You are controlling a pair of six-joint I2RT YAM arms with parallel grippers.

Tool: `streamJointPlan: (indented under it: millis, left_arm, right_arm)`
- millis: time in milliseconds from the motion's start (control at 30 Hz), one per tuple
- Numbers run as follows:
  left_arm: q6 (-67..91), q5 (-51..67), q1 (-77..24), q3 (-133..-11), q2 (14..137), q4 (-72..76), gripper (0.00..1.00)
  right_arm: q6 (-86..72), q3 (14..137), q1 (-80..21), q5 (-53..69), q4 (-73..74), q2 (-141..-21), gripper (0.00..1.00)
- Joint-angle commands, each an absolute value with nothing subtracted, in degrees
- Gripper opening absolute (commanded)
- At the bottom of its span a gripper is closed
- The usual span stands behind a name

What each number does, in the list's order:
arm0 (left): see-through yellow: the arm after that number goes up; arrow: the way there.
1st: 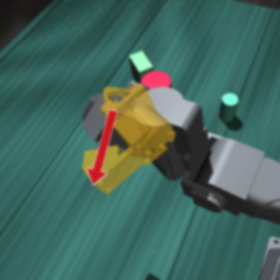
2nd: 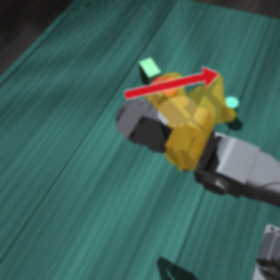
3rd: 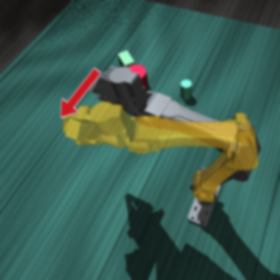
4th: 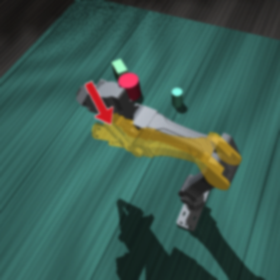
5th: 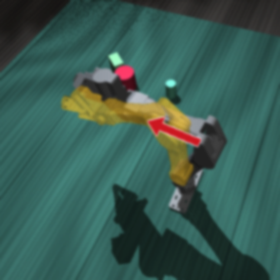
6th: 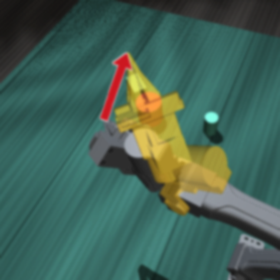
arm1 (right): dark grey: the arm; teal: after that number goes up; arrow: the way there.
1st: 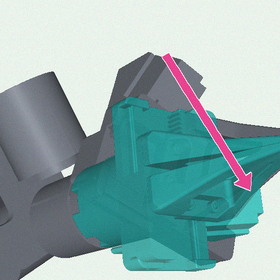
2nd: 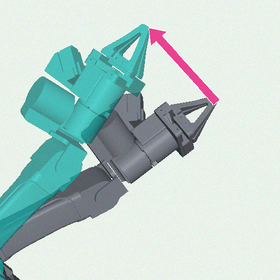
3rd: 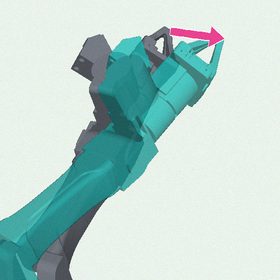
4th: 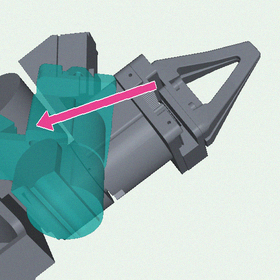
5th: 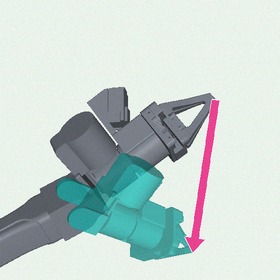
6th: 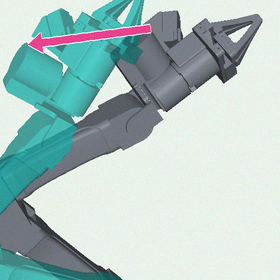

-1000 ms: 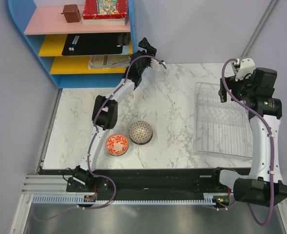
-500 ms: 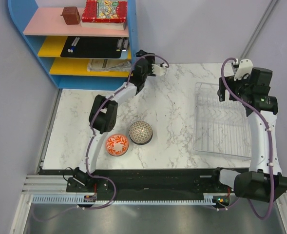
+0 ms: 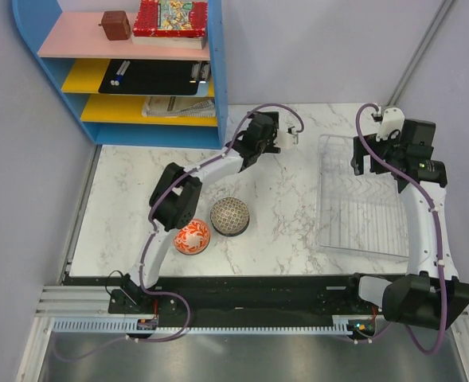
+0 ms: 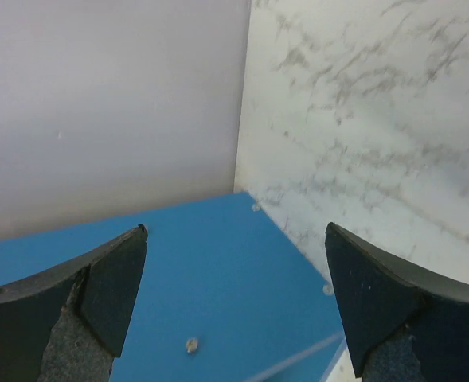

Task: Load the bowls into the dish rack

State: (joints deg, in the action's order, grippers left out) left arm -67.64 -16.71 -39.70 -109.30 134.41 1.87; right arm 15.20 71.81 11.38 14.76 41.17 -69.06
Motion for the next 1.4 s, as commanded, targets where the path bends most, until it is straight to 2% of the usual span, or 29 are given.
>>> streamJointPlan:
  millis: [0, 100, 200, 233, 333, 767, 1100, 1367]
  left_arm:
    - [-60.7, -20.0, -35.6, -105.0, 119.3, -1.0, 1.00]
    - [-56.5, -14.9, -32.8, -99.7, 111.1, -5.1, 1.00]
    - [-52.0, -4.1, -28.4, -97.4, 105.9, -12.6, 1.00]
    - [-50.2, 1.6, -26.1, -97.2, 105.0, -14.2, 1.00]
    - [-49.4, 7.5, -23.3, -94.9, 103.0, -16.2, 1.00]
    - [-50.4, 12.3, -22.1, -96.9, 107.7, -15.2, 1.00]
    - [-51.4, 16.6, -21.3, -98.8, 108.9, -21.8, 1.00]
    - [-47.4, 14.0, -20.1, -112.8, 120.2, -22.0, 1.00]
  right_arm:
    - [16.8, 70.5, 11.5, 16.1, 40.3, -66.4, 0.98]
    - [16.7, 70.2, 11.5, 17.2, 40.2, -65.9, 0.98]
    - [16.3, 70.7, 11.5, 18.1, 39.9, -65.8, 0.97]
    - [16.2, 70.8, 11.5, 18.3, 39.7, -65.8, 0.98]
    - [15.6, 71.4, 11.5, 18.8, 39.7, -66.2, 0.98]
    - [14.3, 72.0, 11.5, 18.5, 40.0, -64.8, 0.98]
    - [14.9, 71.4, 11.5, 18.1, 40.4, -64.6, 0.98]
    - [13.8, 72.4, 11.5, 18.7, 40.7, -64.4, 0.98]
